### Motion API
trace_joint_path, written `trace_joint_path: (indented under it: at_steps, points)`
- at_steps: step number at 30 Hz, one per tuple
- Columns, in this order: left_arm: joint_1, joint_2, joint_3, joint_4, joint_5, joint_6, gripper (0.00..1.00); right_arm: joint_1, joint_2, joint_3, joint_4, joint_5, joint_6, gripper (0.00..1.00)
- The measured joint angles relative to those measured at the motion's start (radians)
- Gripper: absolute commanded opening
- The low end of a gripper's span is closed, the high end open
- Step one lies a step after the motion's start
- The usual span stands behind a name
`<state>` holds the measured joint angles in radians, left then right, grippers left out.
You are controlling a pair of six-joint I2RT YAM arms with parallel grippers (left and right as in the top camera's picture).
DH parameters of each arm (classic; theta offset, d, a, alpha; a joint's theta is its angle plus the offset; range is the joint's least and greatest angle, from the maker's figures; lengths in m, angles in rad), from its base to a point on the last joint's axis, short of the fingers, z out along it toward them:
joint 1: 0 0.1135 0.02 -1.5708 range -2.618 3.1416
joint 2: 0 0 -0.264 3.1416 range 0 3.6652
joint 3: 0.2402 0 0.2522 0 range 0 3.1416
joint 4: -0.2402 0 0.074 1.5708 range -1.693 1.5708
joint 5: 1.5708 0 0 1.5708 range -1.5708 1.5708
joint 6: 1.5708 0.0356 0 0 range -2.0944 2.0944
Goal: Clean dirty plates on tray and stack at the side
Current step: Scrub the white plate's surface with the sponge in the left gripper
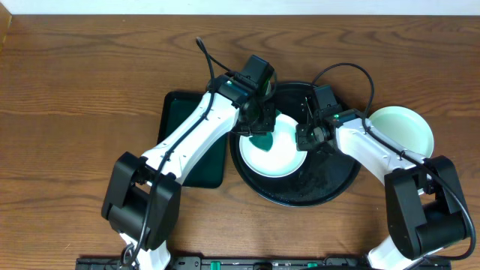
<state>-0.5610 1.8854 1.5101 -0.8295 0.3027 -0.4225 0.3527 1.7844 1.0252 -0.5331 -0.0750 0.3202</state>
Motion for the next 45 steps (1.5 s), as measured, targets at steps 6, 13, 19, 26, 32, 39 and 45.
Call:
trace_joint_path:
  at_steps: [6, 13, 19, 26, 32, 39, 45]
  points:
    - [0.0, 0.033, -0.03, 0.001, -0.074, -0.019, 0.07, 0.0, 0.0, 0.0, 0.0, 0.0, -0.001, 0.01]
    - [0.0, 0.115, -0.039, 0.019, -0.097, -0.045, 0.07, 0.0, 0.0, 0.0, 0.0, 0.0, -0.002, 0.01]
    - [-0.003, 0.176, -0.041, 0.03, -0.096, -0.053, 0.07, 0.0, 0.0, 0.0, 0.0, 0.0, -0.002, 0.01]
    - [-0.014, 0.207, -0.016, 0.02, -0.098, -0.056, 0.08, 0.0, 0.0, 0.0, 0.0, 0.0, -0.002, 0.01]
    - [-0.027, 0.211, -0.011, 0.019, -0.106, -0.056, 0.07, 0.0, 0.0, 0.0, 0.0, 0.0, -0.002, 0.01]
    - [-0.027, 0.212, -0.011, 0.022, -0.091, -0.056, 0.07, 0.0, 0.0, 0.0, 0.0, 0.0, -0.002, 0.01]
    - [-0.027, 0.209, -0.011, 0.022, -0.087, -0.055, 0.07, 0.0, 0.0, 0.0, 0.0, 0.0, -0.002, 0.01]
